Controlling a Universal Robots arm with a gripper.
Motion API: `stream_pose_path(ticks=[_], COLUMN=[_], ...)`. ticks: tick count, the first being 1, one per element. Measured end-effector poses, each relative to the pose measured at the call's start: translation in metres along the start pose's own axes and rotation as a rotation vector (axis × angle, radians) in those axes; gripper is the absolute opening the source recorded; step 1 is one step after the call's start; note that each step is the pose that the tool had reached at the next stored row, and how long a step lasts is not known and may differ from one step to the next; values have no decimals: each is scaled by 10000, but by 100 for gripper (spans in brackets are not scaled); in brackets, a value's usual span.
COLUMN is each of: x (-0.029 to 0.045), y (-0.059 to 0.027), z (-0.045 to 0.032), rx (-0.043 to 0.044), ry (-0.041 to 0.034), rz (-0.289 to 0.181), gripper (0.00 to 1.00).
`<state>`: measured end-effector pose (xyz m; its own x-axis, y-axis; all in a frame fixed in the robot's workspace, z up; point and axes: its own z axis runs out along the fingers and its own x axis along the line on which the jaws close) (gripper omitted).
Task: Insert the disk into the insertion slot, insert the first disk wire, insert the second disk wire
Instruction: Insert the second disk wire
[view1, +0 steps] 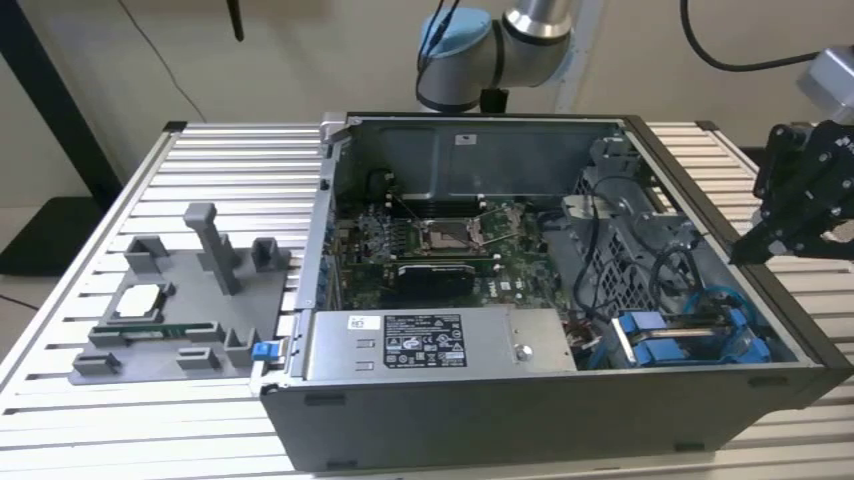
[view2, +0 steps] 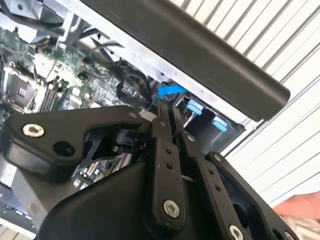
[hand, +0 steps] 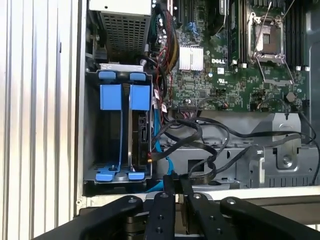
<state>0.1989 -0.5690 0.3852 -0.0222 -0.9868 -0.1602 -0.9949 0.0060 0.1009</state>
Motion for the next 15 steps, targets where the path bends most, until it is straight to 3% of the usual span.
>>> stream_pose_path(ticks=[3, 12, 15], x=[3, 24, 35], y=[100, 502, 558], z=[-57, -4, 21], rx=[7, 115, 119], ry=[1, 3, 61], rz=[-1, -18, -13], gripper=[0, 0, 0])
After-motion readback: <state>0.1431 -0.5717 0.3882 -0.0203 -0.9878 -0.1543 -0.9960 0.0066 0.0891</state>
